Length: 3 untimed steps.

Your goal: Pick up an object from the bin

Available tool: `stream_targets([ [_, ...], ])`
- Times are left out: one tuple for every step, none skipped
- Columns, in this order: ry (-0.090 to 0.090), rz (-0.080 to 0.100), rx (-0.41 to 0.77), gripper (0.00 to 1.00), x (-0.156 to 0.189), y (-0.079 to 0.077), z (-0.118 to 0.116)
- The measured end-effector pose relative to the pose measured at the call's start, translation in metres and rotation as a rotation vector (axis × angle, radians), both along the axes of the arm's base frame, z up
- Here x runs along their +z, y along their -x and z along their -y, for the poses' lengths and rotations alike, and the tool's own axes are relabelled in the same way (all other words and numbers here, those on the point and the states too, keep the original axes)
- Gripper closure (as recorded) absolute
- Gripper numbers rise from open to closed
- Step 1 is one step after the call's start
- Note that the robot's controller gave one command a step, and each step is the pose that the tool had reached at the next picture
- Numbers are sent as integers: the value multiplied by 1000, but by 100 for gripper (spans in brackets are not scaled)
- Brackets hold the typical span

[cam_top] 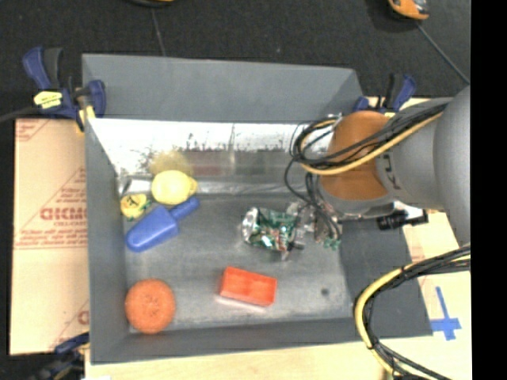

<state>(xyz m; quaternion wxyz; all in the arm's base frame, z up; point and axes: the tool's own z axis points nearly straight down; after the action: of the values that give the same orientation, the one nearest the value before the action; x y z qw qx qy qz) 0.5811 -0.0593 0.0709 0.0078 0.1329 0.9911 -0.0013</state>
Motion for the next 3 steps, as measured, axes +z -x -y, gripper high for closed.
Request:
stream_targets([
  [0, 0, 1, 100, 0, 0, 0],
  [-1, -4, -15, 100, 61, -17, -7],
  [-1, -4, -21, 100, 106, -16, -5],
])
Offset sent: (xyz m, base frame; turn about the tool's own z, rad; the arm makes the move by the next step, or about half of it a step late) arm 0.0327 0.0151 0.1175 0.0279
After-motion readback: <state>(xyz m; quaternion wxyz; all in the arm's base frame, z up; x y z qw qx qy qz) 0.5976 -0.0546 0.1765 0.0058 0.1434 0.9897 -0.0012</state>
